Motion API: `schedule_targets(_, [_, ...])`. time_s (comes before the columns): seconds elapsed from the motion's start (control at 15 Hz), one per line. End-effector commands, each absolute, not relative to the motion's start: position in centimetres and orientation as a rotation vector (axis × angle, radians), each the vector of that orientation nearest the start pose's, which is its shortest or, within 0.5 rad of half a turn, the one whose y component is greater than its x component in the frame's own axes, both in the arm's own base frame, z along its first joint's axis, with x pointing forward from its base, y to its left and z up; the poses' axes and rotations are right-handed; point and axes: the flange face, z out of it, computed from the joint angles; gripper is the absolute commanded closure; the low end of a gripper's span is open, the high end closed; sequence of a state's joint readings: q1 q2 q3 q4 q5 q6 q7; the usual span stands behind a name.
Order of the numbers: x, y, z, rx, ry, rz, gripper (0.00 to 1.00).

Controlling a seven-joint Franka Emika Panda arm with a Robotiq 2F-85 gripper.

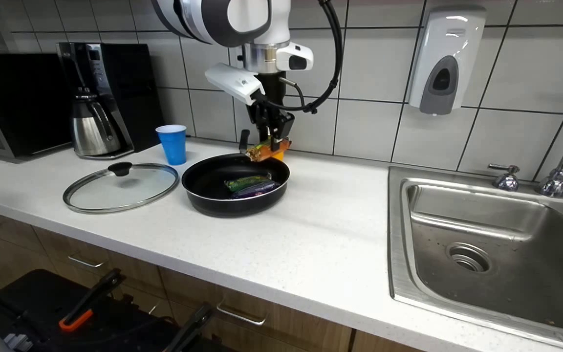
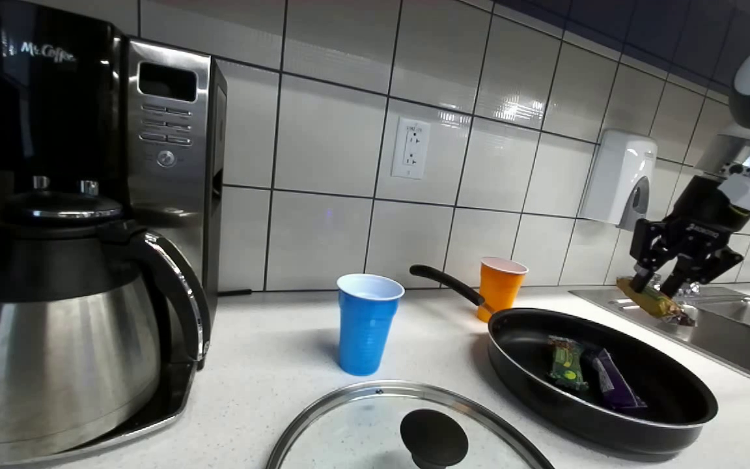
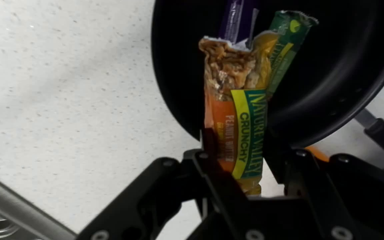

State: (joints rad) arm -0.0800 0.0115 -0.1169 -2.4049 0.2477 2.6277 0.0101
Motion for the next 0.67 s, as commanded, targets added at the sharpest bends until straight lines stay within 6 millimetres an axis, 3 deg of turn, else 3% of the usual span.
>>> schedule_targets(0.0, [52.8,-7.0,32.5,-2.911,0.364,-0.307,0.84])
schedule_targets(0.2, [54.4,-4.0,30.9,-2.876,0.144,-0.281,0.84])
schedule_targets(0.6, [55.7,-1.3,27.9,-2.844,-0.098,-0.187,0.84])
